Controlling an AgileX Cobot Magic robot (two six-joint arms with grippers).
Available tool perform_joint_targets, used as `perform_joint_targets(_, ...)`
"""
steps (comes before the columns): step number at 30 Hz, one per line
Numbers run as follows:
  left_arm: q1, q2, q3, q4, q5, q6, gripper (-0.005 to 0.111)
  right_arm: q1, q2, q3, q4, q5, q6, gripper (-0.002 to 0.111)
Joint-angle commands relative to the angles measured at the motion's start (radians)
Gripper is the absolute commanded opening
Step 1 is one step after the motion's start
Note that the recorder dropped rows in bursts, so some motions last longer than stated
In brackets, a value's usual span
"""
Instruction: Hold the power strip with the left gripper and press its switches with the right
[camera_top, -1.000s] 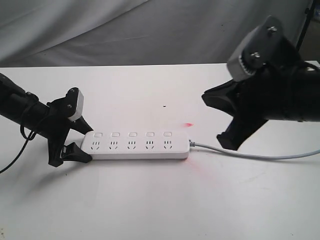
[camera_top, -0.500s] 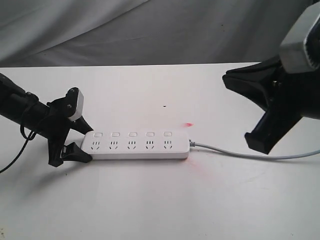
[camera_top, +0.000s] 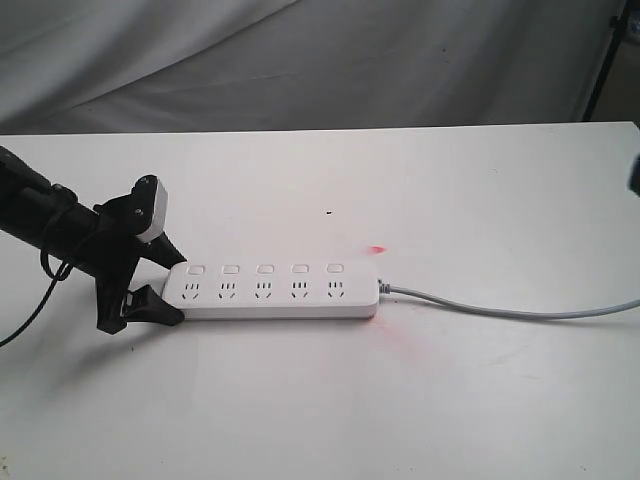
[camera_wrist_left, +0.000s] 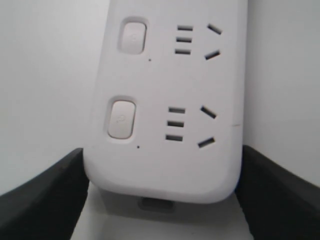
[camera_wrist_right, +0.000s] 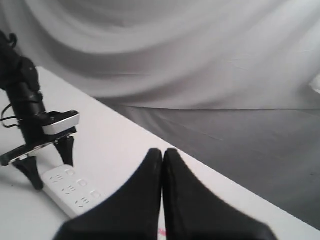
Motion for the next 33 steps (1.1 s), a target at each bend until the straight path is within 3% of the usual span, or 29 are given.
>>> perform_joint_targets(1,-0.005,0.0,-0.005,-0.007,-0.005,0.0,0.065,-0.043,-0.135,0.123,0.0,-0.074,0.056,0.0)
perform_joint_targets(14,-0.005,0.0,-0.005,-0.007,-0.005,0.0,0.065,-0.04,-0.178,0.189,0.075,-0.184,0.085,0.0)
perform_joint_targets(16,-0.005,0.0,-0.005,-0.007,-0.005,0.0,0.065,-0.04,-0.178,0.189,-0.073,-0.215,0.223,0.0)
perform_joint_targets(20,-0.005,0.0,-0.005,-0.007,-0.005,0.0,0.065,-0.04,-0.225,0.22,-0.569,-0.264,0.777,0.0)
perform_joint_targets(23,-0.005,0.0,-0.005,-0.007,-0.005,0.0,0.065,-0.04,-0.288,0.282,-0.8,-0.261,1.069,0.0)
perform_joint_targets(27,-0.005,0.0,-0.005,-0.007,-0.005,0.0,0.065,-0.04,-0.39,0.363,-0.953,-0.226,1.259,0.0)
perform_joint_targets(33,-0.005,0.0,-0.005,-0.007,-0.005,0.0,0.065,-0.04,-0.437,0.435,-0.983,-0.193,1.287,0.0)
